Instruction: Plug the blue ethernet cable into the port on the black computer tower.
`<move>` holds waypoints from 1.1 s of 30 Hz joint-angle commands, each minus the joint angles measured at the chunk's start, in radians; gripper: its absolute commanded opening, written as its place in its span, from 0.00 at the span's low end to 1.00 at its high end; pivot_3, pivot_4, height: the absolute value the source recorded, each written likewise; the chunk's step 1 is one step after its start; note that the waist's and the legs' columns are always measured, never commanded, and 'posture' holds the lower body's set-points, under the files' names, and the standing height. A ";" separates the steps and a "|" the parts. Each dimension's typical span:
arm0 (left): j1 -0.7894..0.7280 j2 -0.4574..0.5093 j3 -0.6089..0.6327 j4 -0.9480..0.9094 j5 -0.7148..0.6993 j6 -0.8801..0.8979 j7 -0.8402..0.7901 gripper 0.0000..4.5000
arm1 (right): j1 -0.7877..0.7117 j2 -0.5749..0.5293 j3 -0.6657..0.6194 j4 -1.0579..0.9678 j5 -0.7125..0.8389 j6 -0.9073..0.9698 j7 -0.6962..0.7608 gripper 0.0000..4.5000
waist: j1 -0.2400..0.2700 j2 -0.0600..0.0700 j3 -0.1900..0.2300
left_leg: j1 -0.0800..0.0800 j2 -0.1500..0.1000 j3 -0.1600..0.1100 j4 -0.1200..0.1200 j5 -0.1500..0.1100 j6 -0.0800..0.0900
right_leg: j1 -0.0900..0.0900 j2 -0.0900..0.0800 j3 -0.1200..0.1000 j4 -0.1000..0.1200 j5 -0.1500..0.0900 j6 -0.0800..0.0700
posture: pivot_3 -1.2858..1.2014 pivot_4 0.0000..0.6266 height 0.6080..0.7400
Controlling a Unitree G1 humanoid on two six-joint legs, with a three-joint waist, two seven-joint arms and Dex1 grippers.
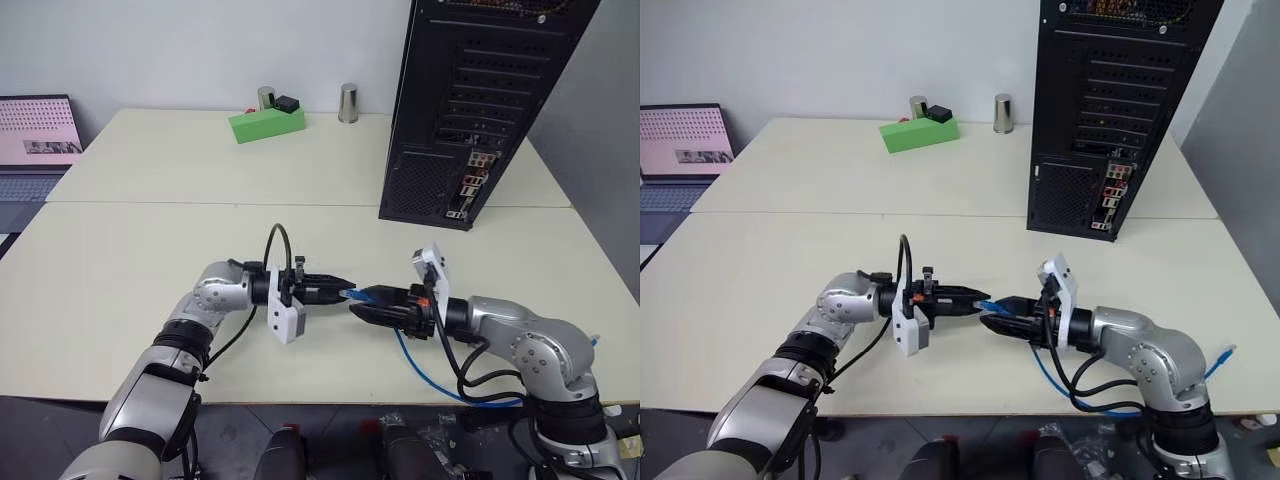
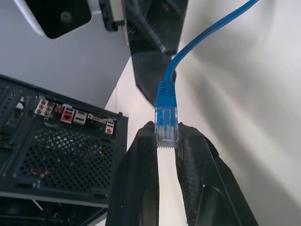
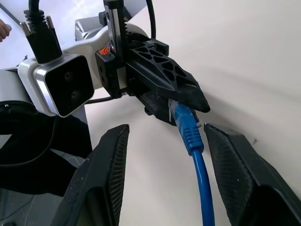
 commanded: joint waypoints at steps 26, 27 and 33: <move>0.039 0.070 -0.116 -0.123 -0.159 0.186 0.048 0.43 | -0.064 -0.051 -0.011 0.041 0.091 -0.007 0.008 0.00 | -0.001 0.000 0.000 | 0.000 0.000 0.000 0.000 0.000 0.000 | 0.000 0.000 0.000 0.000 0.000 0.000 | 0.52 0.24 1.00; 0.047 0.073 -0.114 -0.135 -0.181 0.218 0.032 0.48 | -0.064 -0.058 -0.013 0.039 0.088 -0.011 0.009 0.00 | -0.001 0.000 0.000 | 0.000 0.000 0.000 0.000 0.000 0.000 | 0.000 0.000 0.000 0.000 0.000 0.000 | 0.52 0.24 1.00; 0.151 0.078 -0.059 -0.354 -0.398 0.698 -0.054 0.74 | -0.026 -0.105 -0.099 -0.037 0.000 -0.091 -0.117 0.00 | -0.002 0.000 0.000 | 0.000 0.000 0.000 0.000 0.000 0.000 | 0.000 0.000 0.000 0.000 0.000 0.000 | 0.52 0.24 1.00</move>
